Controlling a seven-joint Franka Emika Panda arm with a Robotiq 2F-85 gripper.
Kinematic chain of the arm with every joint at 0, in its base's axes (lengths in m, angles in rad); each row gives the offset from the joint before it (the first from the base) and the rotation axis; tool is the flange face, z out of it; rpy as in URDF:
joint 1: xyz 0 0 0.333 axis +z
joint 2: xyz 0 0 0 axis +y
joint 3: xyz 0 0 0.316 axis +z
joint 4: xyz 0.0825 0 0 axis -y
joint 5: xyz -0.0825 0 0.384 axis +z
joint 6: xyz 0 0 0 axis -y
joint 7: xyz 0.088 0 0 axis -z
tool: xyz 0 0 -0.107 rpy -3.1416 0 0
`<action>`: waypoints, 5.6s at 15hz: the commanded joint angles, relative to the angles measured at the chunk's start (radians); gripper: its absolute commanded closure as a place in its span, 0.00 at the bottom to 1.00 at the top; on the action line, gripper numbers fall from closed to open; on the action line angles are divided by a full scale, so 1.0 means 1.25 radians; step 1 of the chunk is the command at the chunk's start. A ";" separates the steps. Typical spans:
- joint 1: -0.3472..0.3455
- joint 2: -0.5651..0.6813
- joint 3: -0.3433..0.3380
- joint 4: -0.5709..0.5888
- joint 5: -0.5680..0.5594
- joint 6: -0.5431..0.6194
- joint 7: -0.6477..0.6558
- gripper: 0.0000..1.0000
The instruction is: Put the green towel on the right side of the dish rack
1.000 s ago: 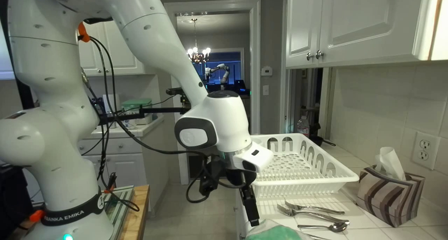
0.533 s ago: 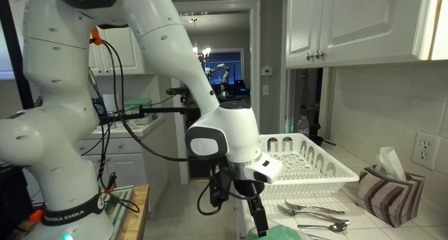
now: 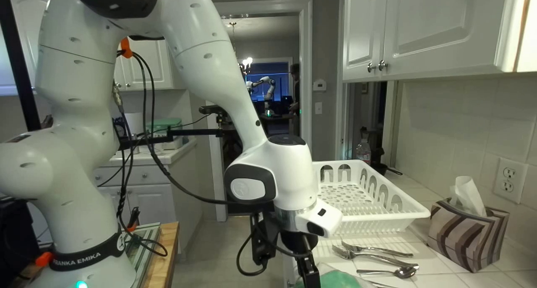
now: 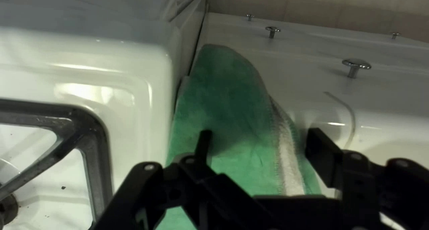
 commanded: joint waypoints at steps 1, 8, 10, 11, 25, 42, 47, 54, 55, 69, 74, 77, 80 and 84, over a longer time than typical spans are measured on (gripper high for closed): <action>0.021 0.021 -0.027 0.009 -0.032 0.016 0.009 0.57; 0.010 -0.004 -0.031 0.013 -0.171 -0.009 0.140 1.00; 0.024 -0.033 -0.055 0.008 -0.205 -0.036 0.183 0.97; 0.024 -0.048 -0.060 0.005 -0.217 -0.049 0.196 0.97; 0.004 -0.254 -0.028 0.072 -0.227 -0.313 0.390 0.97; 0.018 -0.264 0.062 0.197 -0.267 -0.398 0.917 0.97; 0.026 -0.235 0.076 0.241 -0.296 -0.447 1.121 0.97; 0.048 -0.166 0.069 0.297 -0.279 -0.443 1.222 0.97; 0.053 -0.156 0.068 0.307 -0.286 -0.439 1.240 0.97; 0.100 -0.081 0.047 0.379 -0.292 -0.451 1.441 0.97; 0.106 -0.081 0.046 0.371 -0.289 -0.433 1.474 0.97; 0.108 -0.079 0.044 0.370 -0.295 -0.428 1.509 0.97; 0.110 -0.074 0.042 0.371 -0.300 -0.426 1.537 0.97; 0.115 -0.068 0.038 0.374 -0.306 -0.423 1.564 0.81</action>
